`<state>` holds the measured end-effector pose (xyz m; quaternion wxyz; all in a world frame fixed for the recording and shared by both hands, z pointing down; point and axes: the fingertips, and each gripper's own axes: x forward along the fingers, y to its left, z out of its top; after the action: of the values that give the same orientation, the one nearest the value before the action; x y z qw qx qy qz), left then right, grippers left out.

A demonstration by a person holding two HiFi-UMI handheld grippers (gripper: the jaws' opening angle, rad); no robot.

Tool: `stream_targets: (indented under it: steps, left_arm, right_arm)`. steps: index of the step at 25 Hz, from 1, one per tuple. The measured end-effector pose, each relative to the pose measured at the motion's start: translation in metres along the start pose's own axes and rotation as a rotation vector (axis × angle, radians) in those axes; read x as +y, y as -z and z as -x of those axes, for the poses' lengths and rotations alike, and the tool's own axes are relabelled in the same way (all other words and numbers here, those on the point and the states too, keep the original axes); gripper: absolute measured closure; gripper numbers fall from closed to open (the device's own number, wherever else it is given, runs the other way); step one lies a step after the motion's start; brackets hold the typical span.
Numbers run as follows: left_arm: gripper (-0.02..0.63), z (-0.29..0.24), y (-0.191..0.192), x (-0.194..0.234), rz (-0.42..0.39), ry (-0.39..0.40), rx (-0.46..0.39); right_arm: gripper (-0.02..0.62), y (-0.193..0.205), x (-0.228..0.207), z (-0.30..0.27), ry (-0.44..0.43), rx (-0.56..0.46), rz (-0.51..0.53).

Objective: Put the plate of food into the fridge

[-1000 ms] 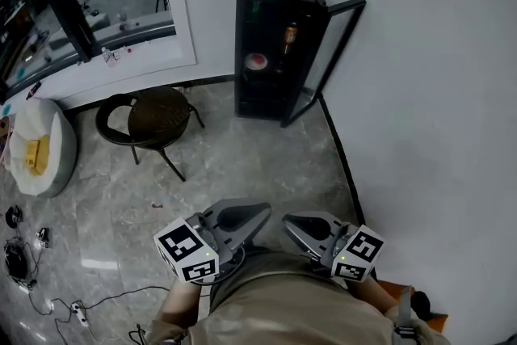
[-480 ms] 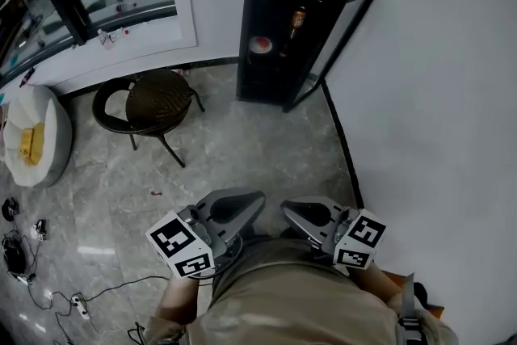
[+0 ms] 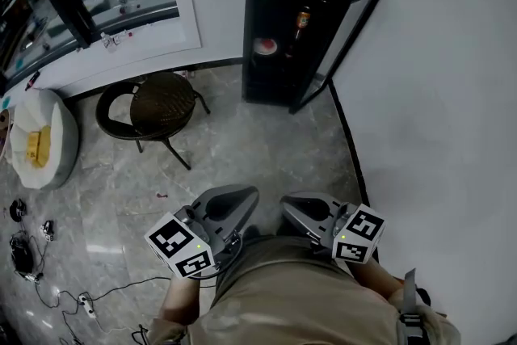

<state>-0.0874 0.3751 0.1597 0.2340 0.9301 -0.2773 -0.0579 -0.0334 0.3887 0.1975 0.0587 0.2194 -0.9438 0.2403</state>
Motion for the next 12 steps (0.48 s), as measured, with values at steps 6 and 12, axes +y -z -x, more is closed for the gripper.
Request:
stream_targets:
  steps: [6,12]
  left_arm:
    - [0.597,-0.036,-0.007,0.010,-0.003,-0.026,0.021]
    - [0.597,-0.086,-0.017,0.021,0.000,-0.065,0.032]
  right_arm:
    - [0.572,-0.017,-0.035,0.003,-0.025,-0.016,-0.023]
    - [0.572,-0.029,-0.083,0.021,0.006,-0.043,-0.087]
